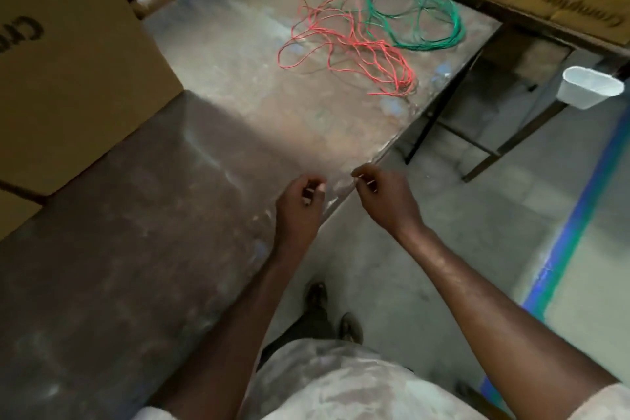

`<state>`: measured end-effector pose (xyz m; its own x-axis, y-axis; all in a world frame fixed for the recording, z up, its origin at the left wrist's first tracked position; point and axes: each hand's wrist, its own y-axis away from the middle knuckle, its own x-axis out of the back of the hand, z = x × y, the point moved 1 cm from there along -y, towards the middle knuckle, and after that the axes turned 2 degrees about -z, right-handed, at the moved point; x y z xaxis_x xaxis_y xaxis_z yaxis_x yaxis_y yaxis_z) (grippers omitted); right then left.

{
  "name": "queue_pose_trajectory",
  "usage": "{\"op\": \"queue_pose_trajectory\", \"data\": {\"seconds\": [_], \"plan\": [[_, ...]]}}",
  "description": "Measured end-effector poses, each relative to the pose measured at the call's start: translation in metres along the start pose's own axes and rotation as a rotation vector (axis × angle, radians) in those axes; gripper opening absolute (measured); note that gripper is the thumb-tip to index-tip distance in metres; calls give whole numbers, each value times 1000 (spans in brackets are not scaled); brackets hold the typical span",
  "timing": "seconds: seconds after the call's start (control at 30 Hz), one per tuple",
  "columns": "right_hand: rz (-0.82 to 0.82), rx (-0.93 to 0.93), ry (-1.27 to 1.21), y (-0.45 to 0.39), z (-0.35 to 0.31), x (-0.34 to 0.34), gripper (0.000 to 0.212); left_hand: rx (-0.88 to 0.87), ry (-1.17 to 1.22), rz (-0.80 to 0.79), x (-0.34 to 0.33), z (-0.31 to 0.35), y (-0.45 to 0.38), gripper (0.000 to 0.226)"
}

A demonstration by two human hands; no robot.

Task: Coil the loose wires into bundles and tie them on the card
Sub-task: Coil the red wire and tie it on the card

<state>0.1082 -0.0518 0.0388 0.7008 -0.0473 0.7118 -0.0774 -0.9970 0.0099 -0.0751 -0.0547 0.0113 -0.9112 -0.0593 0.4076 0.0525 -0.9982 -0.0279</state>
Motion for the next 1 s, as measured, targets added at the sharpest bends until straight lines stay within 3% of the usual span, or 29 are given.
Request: {"op": "queue_pose_trajectory", "data": {"seconds": [0.17, 0.27, 0.4, 0.5, 0.6, 0.67, 0.83, 0.9, 1.0], "plan": [[59, -102, -7, -49, 33, 24, 19, -83, -14, -76, -55, 13, -73, 13], [123, -158, -1, -82, 47, 39, 19, -241, -71, -94, -88, 27, -127, 14], [145, -244, 8, -120, 60, 54, 20, -423, -345, -176, -136, 44, -209, 31], [194, -281, 3, -144, 65, 63, 18, -450, -638, -303, -169, 43, -254, 53], [202, -290, -13, -155, 68, 60, 19, -373, -788, -402, -180, 41, -268, 37], [197, -284, -30, -160, 70, 57, 19, -335, -764, -434, -177, 41, -268, 22], [198, -240, -32, -164, 63, 50, 23, -261, -469, -456, -143, 48, -233, 42], [215, -206, -26, -162, 58, 48, 26, -260, -378, -470, -127, 52, -212, 39], [201, -125, -58, -156, 47, 43, 47, -267, -282, -502, -98, 59, -174, 23]]}}
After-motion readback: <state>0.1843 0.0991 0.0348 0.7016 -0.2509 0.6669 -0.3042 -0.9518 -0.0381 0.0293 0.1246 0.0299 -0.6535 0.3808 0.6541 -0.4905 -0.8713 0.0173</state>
